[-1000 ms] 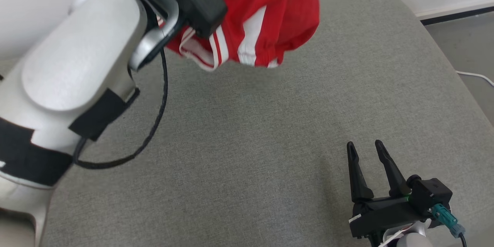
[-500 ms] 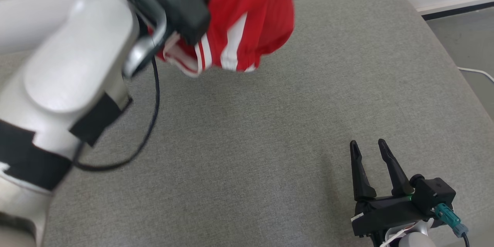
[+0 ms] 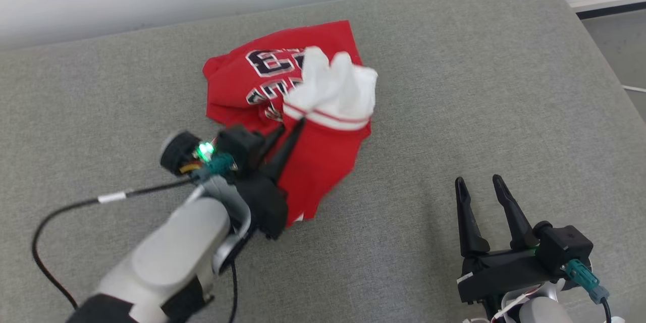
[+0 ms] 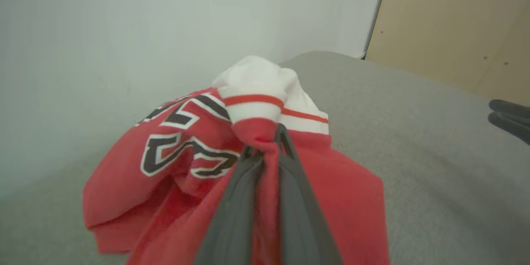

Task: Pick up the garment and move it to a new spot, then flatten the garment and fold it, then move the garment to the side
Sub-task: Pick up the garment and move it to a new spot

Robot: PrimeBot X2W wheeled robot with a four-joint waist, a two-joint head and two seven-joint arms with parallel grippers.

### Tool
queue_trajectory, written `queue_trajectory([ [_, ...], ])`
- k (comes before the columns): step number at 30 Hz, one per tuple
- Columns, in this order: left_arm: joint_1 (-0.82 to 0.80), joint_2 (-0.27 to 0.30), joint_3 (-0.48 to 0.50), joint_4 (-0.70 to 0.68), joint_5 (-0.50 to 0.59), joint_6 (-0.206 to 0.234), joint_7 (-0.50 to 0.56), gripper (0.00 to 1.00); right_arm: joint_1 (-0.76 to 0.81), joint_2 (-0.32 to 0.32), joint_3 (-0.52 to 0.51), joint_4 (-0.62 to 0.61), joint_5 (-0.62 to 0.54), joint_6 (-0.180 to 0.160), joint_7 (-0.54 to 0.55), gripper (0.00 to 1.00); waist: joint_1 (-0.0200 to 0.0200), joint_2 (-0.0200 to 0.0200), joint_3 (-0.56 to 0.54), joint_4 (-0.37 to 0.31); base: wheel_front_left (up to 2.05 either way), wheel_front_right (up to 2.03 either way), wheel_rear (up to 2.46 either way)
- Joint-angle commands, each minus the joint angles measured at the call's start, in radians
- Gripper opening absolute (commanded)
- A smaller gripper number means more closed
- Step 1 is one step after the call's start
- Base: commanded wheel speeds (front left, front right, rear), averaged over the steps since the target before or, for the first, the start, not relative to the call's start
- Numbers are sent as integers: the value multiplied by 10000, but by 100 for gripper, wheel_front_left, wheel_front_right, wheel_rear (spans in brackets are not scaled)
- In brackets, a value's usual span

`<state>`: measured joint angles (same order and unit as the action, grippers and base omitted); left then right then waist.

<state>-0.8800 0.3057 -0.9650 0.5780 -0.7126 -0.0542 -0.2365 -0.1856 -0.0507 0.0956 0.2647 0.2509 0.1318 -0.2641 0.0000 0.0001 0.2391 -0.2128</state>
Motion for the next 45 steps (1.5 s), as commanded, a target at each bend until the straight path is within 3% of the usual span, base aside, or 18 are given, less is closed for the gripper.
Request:
queue_trajectory([
  [1,135,-78,-10,123,90,-33,-94,22,-43,5,17,11,-71,-22,-5,100,0,-1,16,33,0,0,0],
  [2,207,-168,3,246,66,-31,-126,100,-85,3,24,7,-90,-22,-7,100,0,-1,13,51,0,0,0],
  [7,4,-420,325,339,273,104,-280,100,-19,3,-70,-6,-184,-22,-7,100,0,-1,-162,231,0,0,0],
  [12,248,-196,1536,-804,743,411,-286,100,233,3,-222,-25,-356,-22,-7,100,0,-1,-432,541,0,0,0],
  [25,3870,849,5328,-4068,2274,1318,-292,100,529,1,-427,-268,-737,-22,-5,100,0,-1,-1030,1381,0,0,0],
  [32,6147,431,7183,-4939,2939,1337,-293,100,655,-3,-476,-301,-890,-22,-7,100,0,-1,-1171,1714,0,0,0],
  [38,7740,-475,8644,-5444,3640,1053,-293,100,749,-93,-513,-281,-969,-22,-7,100,0,-1,-1292,1996,0,0,0],
  [45,8607,-1611,9810,-5502,4509,247,-294,100,845,-130,-463,-207,-955,-22,-5,100,0,-1,-1371,2211,0,0,0],
])
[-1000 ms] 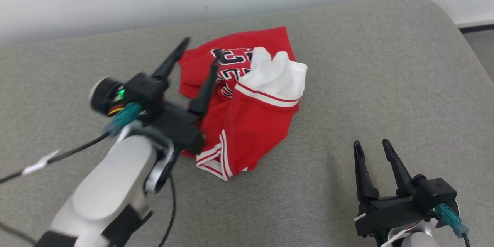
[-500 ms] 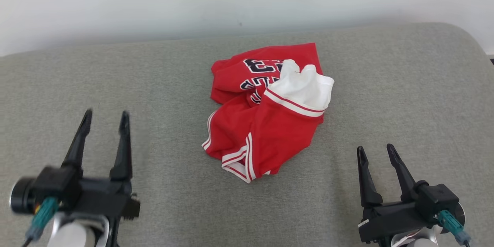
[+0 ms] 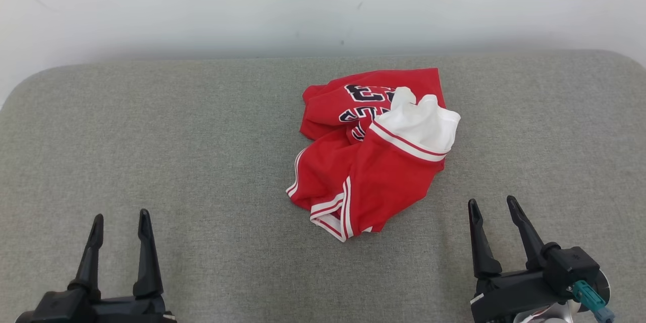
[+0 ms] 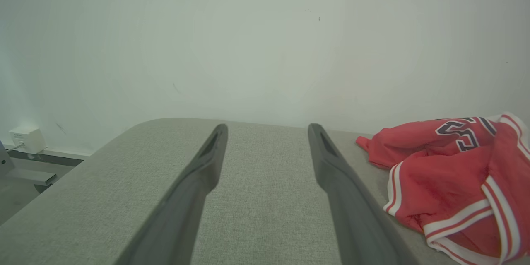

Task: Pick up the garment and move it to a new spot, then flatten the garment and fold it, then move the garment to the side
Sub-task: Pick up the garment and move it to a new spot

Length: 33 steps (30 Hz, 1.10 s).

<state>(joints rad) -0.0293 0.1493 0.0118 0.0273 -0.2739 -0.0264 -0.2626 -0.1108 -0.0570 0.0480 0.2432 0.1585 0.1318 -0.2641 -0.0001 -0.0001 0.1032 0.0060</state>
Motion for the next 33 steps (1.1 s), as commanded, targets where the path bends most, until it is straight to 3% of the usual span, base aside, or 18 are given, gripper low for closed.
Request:
queue_trajectory([
  [1,115,-130,131,30,250,-146,-33,100,102,-81,21,15,-14,-22,-5,100,1,1,-14,34,0,0,0],
  [10,-14,-602,713,285,806,-702,-33,100,81,-88,126,68,70,-22,-7,100,1,1,-61,-105,0,0,0],
  [17,-852,-721,348,484,998,-974,-33,100,-10,-88,148,64,100,-22,-7,100,1,1,55,-360,0,0,0],
  [23,-2538,-520,-969,1079,1070,-1047,-34,100,-121,-52,179,98,150,-22,-5,100,1,1,315,-734,0,0,0],
  [33,-5116,98,-3795,2873,254,-1033,312,100,-302,29,212,148,330,-22,-7,100,1,1,722,-1549,0,0,0],
])
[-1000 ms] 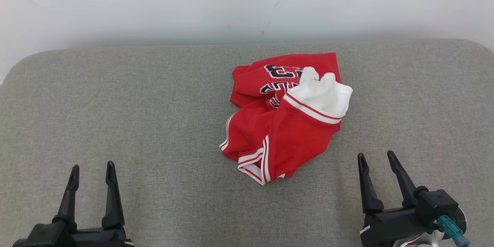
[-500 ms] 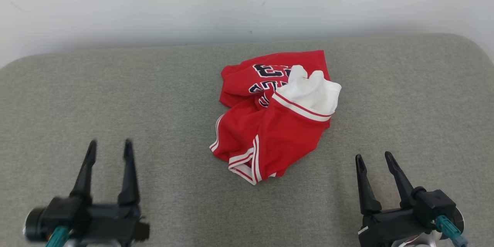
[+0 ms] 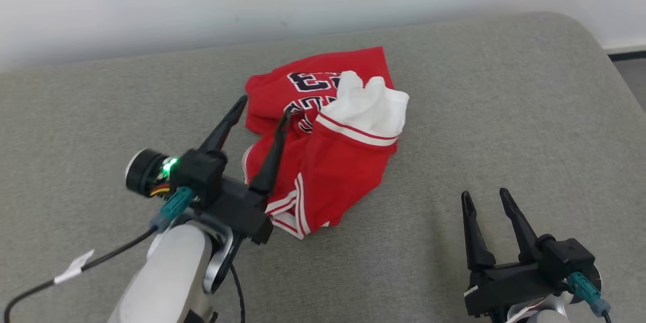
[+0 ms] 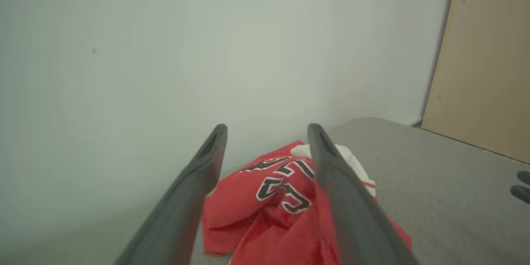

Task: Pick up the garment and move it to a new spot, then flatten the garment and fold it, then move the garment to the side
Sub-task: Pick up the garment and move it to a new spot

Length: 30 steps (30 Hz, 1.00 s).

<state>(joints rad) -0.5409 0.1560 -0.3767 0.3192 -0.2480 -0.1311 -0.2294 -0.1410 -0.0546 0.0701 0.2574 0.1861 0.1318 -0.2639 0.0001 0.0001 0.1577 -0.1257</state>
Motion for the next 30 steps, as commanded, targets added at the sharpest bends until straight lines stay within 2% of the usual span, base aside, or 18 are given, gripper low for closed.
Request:
queue_trajectory([
  [1,-193,65,-95,84,-151,14,-2,100,-6,13,7,20,84,-22,-8,100,-1,-1,219,-323,0,0,0],
  [8,-1193,555,-1699,908,-919,14,657,100,-127,41,1,34,193,-22,-8,100,-1,-1,383,-759,0,0,0],
  [19,-1877,878,-2741,1778,-1711,14,942,100,-212,46,165,-22,428,-22,-8,100,-1,-1,518,-1066,0,0,0],
  [20,-1915,860,-2786,1856,-1788,14,904,73,-206,45,173,-33,434,-22,-8,100,-1,-1,524,-1085,0,0,0],
  [22,-2039,869,-2851,2047,-1790,14,905,0,-190,44,172,-44,443,-22,-8,100,-1,-1,544,-1124,0,0,0],
  [30,-2737,877,-3139,2215,-1933,14,537,0,-87,47,207,38,486,-22,-8,100,-1,-1,421,-1169,0,0,0],
])
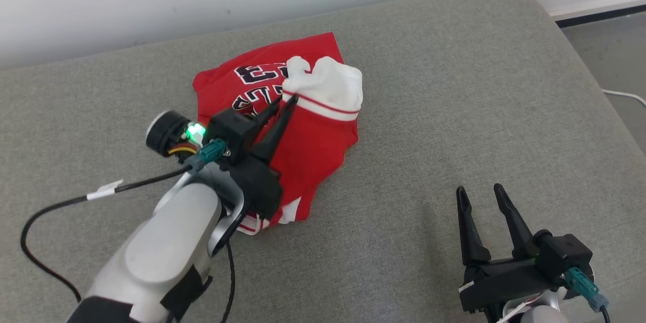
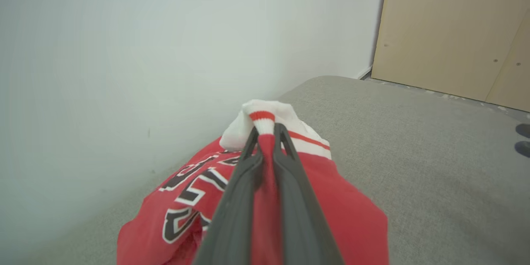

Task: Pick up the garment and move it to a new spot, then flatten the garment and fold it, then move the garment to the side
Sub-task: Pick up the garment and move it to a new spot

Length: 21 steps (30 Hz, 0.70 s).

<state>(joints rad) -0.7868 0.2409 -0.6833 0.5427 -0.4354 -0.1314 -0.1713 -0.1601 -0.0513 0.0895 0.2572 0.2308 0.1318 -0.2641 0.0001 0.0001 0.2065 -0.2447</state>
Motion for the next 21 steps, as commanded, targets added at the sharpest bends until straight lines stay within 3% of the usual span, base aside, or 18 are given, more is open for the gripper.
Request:
queue_trajectory([
  [1,-452,30,-142,-72,-54,18,-45,0,126,12,24,58,41,-22,-6,100,-1,-1,-115,30,0,0,0],
  [21,-6628,494,-1391,-597,-1329,19,887,0,185,9,186,202,467,-22,-6,100,-1,-1,-306,-343,0,0,0],
])
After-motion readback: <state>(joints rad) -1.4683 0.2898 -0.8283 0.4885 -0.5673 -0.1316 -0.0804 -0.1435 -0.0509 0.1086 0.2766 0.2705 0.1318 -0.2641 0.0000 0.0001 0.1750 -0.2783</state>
